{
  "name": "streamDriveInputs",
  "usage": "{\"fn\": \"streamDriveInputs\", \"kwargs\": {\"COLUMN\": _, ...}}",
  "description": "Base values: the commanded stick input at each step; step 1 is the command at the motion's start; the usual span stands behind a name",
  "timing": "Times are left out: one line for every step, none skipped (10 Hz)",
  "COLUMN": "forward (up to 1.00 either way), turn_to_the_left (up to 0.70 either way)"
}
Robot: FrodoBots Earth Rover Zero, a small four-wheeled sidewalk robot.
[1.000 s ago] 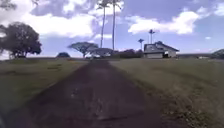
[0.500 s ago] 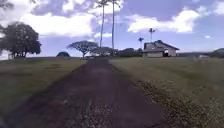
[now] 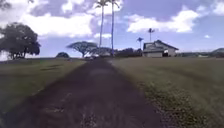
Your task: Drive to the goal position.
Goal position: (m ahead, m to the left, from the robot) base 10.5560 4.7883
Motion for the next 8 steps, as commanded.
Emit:
{"fn": "streamDriveInputs", "kwargs": {"forward": 0.50, "turn_to_the_left": 0.00}}
{"fn": "streamDriveInputs", "kwargs": {"forward": 0.50, "turn_to_the_left": 0.00}}
{"fn": "streamDriveInputs", "kwargs": {"forward": 0.50, "turn_to_the_left": 0.00}}
{"fn": "streamDriveInputs", "kwargs": {"forward": 0.50, "turn_to_the_left": 0.00}}
{"fn": "streamDriveInputs", "kwargs": {"forward": 0.50, "turn_to_the_left": 0.00}}
{"fn": "streamDriveInputs", "kwargs": {"forward": 0.50, "turn_to_the_left": 0.00}}
{"fn": "streamDriveInputs", "kwargs": {"forward": 0.50, "turn_to_the_left": 0.00}}
{"fn": "streamDriveInputs", "kwargs": {"forward": 0.50, "turn_to_the_left": 0.00}}
